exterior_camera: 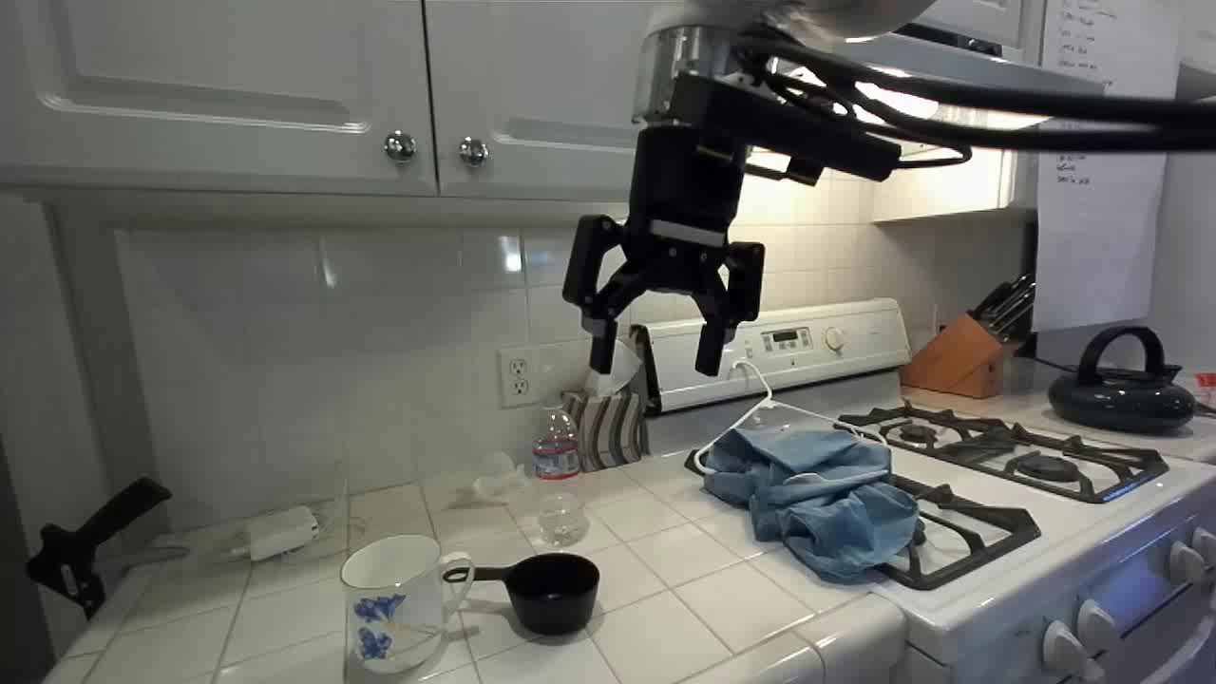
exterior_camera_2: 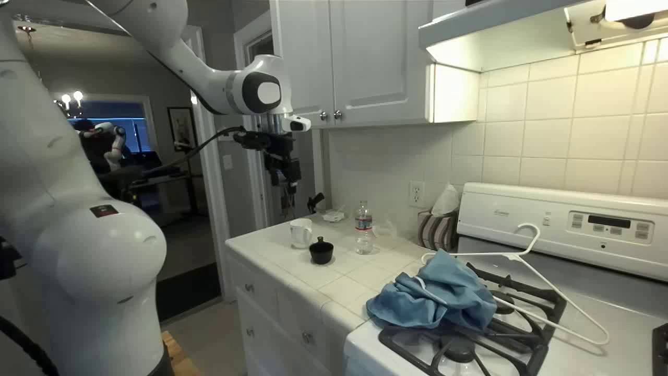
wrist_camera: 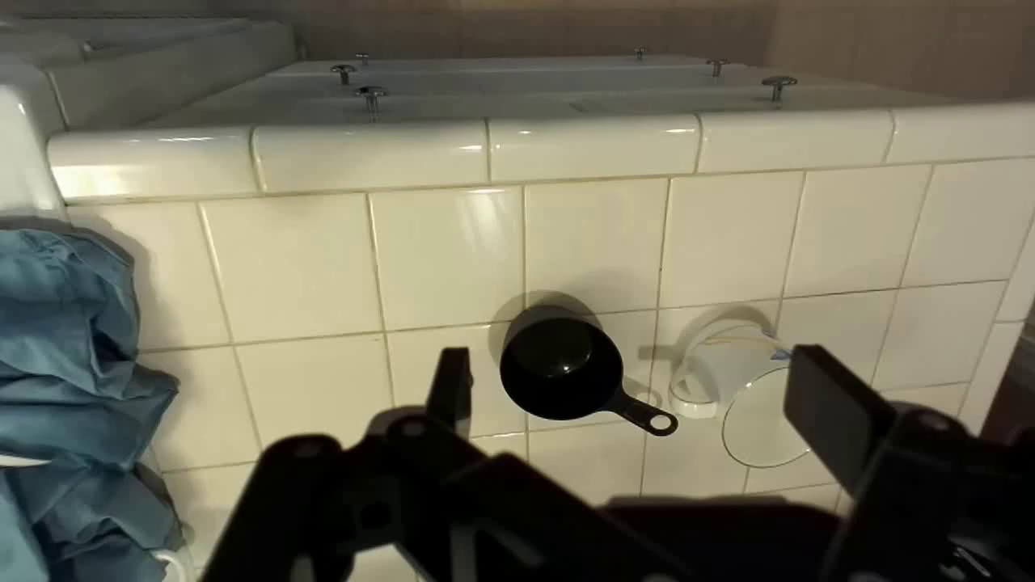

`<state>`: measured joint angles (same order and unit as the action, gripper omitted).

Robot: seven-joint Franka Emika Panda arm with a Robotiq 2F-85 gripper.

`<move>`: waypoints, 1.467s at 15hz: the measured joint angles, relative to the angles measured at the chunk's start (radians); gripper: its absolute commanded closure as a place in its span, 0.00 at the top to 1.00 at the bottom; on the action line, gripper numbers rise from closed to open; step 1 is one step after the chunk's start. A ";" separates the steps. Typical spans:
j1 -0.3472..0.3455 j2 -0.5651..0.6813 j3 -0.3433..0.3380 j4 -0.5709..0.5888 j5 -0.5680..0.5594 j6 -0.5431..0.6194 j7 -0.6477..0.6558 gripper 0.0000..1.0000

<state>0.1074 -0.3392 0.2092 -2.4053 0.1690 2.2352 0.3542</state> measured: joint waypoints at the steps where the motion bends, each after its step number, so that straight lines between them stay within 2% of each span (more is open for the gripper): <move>1: 0.000 0.000 0.000 0.000 0.000 0.000 0.000 1.00; 17: 0.000 0.000 0.000 0.000 -0.002 0.000 0.000 1.00; 19: -0.005 0.000 0.001 -0.003 -0.049 0.033 0.001 1.00; 22: -0.037 0.003 0.013 -0.024 -0.203 0.143 0.034 1.00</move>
<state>0.0699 -0.3357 0.2219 -2.4298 -0.0344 2.3778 0.3877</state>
